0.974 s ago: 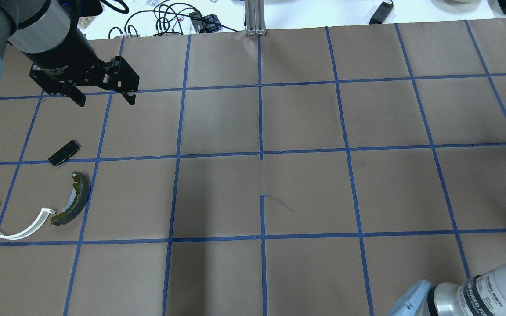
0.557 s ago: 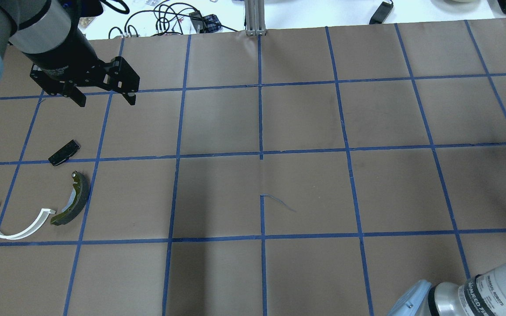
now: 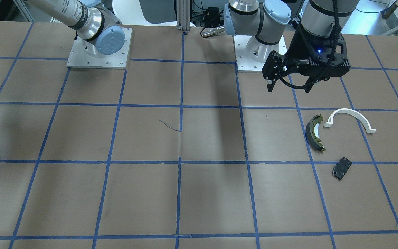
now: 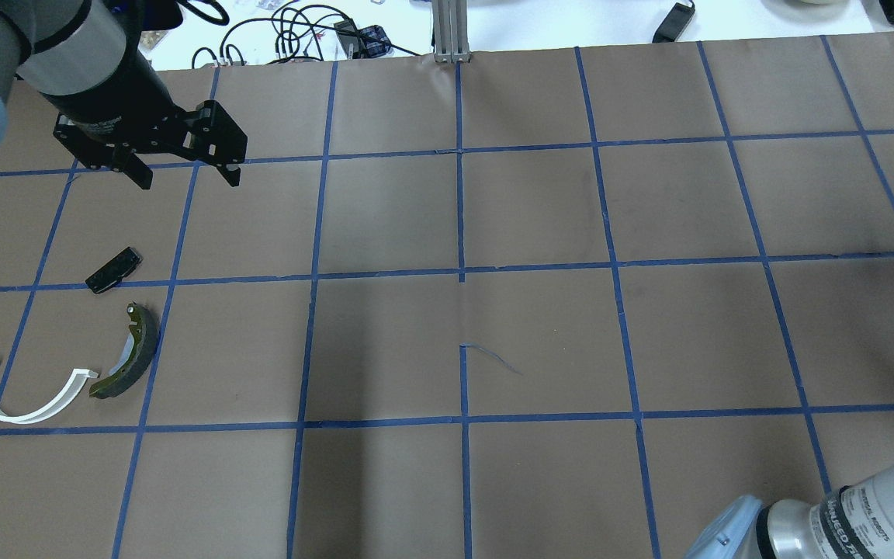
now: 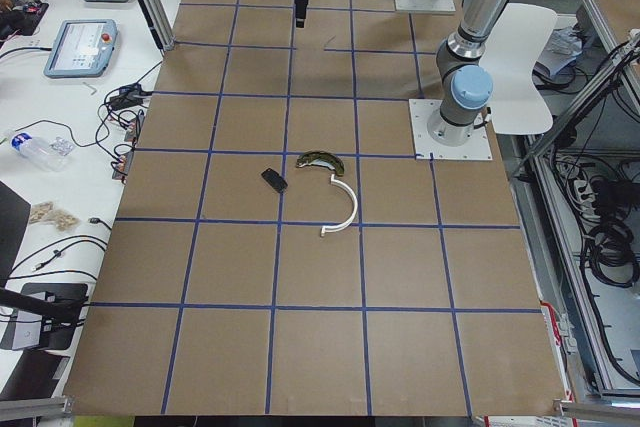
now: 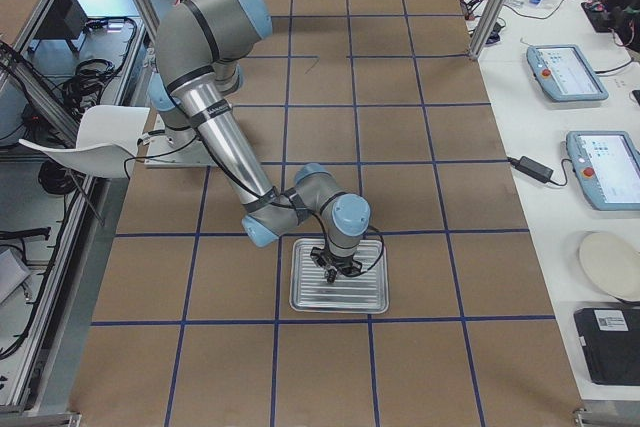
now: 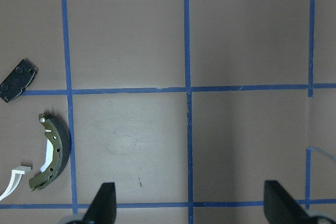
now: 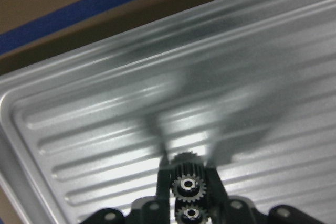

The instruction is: Place bearing gear from tray to pile

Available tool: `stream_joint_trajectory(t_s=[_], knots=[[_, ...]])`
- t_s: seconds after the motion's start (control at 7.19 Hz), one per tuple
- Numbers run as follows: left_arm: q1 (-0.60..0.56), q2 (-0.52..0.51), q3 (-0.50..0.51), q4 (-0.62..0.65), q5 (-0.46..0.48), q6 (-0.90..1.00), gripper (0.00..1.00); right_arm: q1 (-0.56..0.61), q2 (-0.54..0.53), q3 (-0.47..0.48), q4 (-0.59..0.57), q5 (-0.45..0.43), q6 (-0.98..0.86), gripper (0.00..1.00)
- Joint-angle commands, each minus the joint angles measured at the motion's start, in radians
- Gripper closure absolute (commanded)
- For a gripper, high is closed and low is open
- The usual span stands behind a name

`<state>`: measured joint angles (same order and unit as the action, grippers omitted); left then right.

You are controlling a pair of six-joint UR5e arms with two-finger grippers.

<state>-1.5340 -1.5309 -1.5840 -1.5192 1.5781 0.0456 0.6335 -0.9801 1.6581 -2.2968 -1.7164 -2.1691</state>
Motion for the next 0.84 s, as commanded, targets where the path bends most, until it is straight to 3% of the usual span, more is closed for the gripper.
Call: stream_joint_trajectory(t_s=[0.0, 0.42, 0.56, 0.7], knots=[[0.0, 0.0, 0.001, 0.001, 0.0, 0.0, 0.0, 0.0, -0.005, -0.003, 0.0, -0.005, 0.0, 0.85], [0.0, 0.002, 0.001, 0.001, 0.0, 0.0, 0.0, 0.018, -0.105, -0.003, 0.054, 0.014, 0.098, 0.85], [0.0, 0.002, 0.001, 0.001, 0.0, 0.0, 0.0, 0.052, -0.15, -0.004, 0.113, 0.079, 0.221, 0.85], [0.0, 0.002, 0.001, 0.001, 0.0, 0.0, 0.0, 0.131, -0.211, 0.003, 0.141, 0.09, 0.326, 0.85]])
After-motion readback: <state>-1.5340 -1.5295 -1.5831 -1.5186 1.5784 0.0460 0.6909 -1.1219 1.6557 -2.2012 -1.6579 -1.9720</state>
